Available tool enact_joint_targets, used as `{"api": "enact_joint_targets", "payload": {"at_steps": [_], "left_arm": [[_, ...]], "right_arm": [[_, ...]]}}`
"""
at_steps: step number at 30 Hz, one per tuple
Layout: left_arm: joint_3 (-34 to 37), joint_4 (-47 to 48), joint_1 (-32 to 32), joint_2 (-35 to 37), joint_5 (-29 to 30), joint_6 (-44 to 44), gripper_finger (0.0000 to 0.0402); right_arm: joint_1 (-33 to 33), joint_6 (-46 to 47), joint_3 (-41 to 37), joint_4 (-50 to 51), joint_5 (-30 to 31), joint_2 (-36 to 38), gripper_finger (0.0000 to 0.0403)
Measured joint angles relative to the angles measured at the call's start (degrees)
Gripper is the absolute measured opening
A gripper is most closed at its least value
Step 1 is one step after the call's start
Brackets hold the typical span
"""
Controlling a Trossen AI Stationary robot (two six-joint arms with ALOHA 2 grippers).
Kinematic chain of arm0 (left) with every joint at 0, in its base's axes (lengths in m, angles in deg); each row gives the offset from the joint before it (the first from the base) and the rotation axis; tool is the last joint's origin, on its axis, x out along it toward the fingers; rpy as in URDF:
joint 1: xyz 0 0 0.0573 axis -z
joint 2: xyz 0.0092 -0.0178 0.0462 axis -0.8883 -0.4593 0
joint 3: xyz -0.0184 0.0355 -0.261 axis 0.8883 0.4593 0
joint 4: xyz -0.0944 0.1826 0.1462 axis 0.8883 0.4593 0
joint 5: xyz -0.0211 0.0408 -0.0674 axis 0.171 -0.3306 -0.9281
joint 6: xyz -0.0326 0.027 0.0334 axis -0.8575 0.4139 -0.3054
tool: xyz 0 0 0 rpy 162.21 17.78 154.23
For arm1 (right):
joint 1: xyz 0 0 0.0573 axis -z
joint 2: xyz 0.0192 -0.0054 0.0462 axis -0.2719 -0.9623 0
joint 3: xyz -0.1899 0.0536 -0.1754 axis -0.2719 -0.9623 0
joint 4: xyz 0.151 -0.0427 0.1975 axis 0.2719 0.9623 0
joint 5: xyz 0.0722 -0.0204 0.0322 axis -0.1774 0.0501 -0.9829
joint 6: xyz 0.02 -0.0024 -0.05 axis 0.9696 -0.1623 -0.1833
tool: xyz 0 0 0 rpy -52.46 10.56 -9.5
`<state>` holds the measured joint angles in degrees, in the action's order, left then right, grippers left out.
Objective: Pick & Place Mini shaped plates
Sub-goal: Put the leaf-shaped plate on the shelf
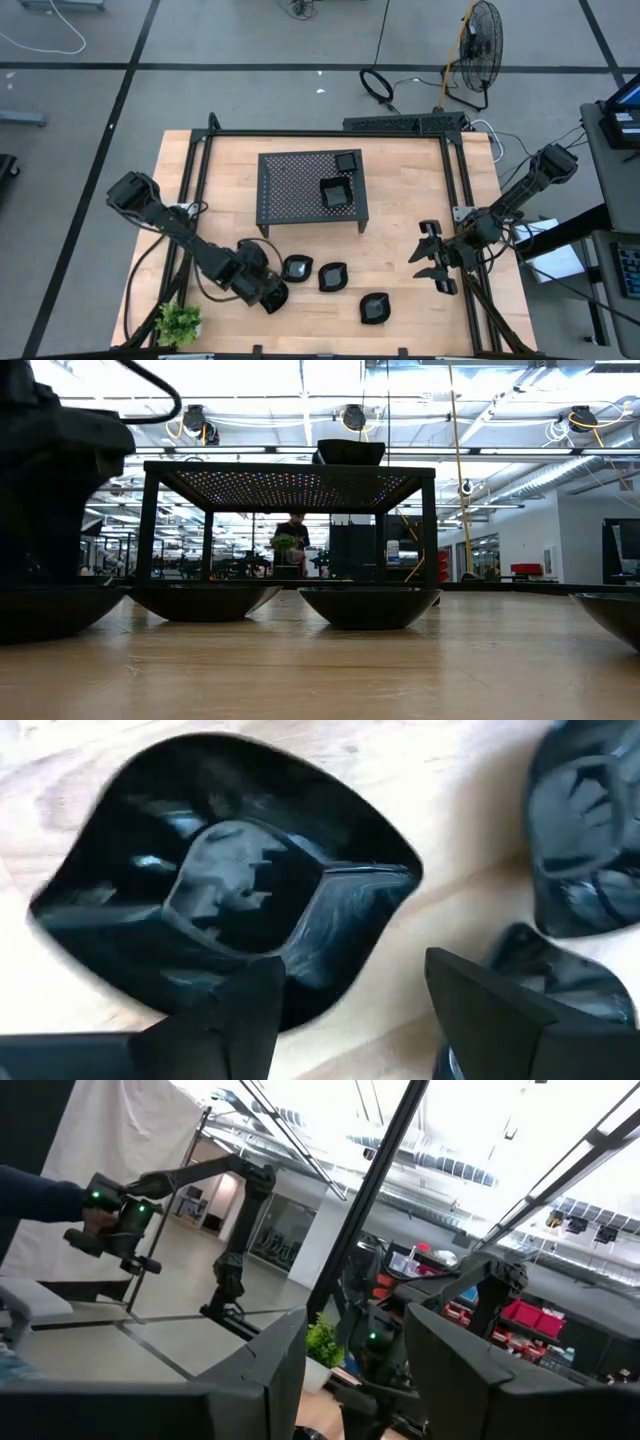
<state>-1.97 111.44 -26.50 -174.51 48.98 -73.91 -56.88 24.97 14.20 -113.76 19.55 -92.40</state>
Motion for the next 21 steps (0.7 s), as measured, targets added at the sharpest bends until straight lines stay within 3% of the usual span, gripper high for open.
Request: {"api": "enact_joint_targets", "payload": {"at_steps": [8,12,21], "left_arm": [[0.0,4.3,-2.2,6.7,1.5,2.0,0.0231],[-0.1,8.3,-2.5,8.8,1.1,-5.3,0.0207],[0.0,13.9,-0.1,7.6,-7.8,-23.1,0.0176]], "right_arm": [[0.0,-0.5,0.0,0.0,0.0,0.0,0.0155],[0.0,-0.4,0.0,0.0,0.0,0.0,0.0155],[0.0,0.4,0.0,0.0,0.0,0.0,0.0155]]}}
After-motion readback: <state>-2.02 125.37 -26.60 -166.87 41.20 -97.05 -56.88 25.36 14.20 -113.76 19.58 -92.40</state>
